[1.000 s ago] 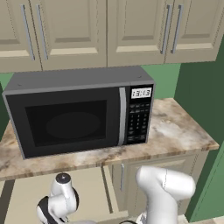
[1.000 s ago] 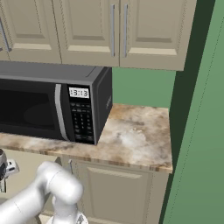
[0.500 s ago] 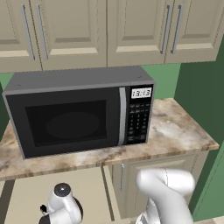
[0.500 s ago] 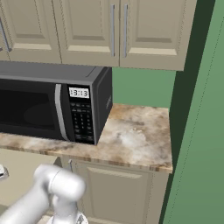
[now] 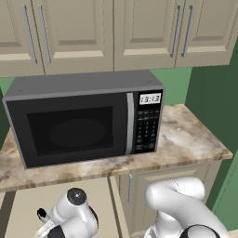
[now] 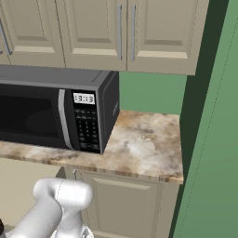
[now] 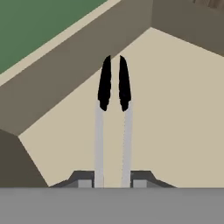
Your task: Take the tongs from the drawer on the left and place them on the dining counter next to the tray containing the hot dog.
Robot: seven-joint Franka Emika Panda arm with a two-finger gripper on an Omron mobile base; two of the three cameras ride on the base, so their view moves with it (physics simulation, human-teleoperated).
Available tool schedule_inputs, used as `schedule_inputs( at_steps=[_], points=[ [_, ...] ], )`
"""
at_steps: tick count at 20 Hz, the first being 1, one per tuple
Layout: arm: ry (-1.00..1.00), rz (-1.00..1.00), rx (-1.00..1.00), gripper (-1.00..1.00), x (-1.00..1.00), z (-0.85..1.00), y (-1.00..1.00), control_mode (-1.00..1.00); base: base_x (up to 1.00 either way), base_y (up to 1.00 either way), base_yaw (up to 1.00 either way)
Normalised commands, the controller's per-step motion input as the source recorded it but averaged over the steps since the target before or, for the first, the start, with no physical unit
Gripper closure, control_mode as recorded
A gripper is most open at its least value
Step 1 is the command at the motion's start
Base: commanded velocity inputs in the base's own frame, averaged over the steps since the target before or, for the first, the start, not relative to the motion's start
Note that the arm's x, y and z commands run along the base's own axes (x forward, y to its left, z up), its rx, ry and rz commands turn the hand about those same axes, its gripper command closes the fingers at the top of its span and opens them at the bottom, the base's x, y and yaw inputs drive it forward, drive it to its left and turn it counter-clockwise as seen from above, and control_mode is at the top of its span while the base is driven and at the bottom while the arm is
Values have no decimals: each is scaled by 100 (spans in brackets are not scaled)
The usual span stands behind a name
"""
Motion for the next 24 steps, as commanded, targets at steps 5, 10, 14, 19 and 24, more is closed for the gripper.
schedule_inputs(
  at_steps=[5,10,14,19,24],
  points=[
    [-13,2,12,100,47,100,12,-100,0,0,0],
    [-15,14,2,100,-17,100,-4,-100,0,0,0],
    [-14,12,0,100,-40,100,-47,-100,0,0,0],
    [-21,10,0,100,-28,100,-62,-100,0,0,0],
    [-7,9,0,100,-5,98,-38,-100,0,0,0]
  ],
)
